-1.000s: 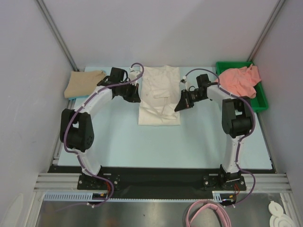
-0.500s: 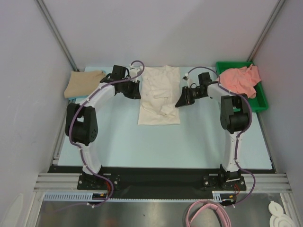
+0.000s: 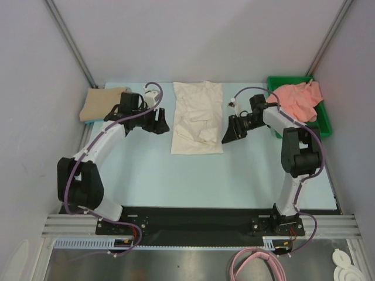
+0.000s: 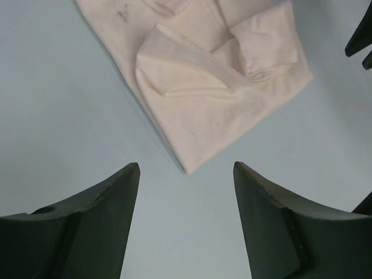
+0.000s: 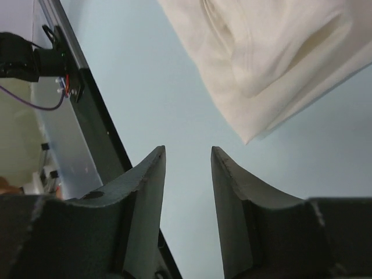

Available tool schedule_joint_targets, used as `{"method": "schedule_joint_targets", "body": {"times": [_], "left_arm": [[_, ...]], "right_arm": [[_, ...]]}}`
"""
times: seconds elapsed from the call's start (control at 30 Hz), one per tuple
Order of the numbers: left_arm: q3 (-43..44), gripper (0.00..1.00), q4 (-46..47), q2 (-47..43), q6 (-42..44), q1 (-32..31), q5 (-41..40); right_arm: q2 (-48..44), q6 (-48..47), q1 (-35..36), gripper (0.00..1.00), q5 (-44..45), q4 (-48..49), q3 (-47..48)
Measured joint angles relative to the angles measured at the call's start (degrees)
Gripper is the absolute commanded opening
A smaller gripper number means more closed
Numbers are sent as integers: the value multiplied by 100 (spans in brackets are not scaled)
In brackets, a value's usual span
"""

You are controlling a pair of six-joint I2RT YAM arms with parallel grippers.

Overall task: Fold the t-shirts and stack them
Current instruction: Fold the tshirt

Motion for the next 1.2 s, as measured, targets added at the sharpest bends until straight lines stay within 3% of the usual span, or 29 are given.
{"method": "schedule_joint_targets", "body": {"times": [0.27,0.57,0.77,1.0,1.2], "left_arm": [[4,73,-422,1270,-308,708,813],[63,69,-955,2557,-302,684,1720],[289,67,-1001,2874,-350,588,2179],[356,59,-999,2992,-391,385,2277],[391,44,-1014,3080,-391,363,2269]], "right_arm": [[831,-164,155,50,212,-459,-151],[1078,-149,118,51,448,-387,-205],[1294,70,146,52,321,-369,-46],[1401,275,234,49,295,-232,111],[1412,424,286,46,317,-59,118]]}}
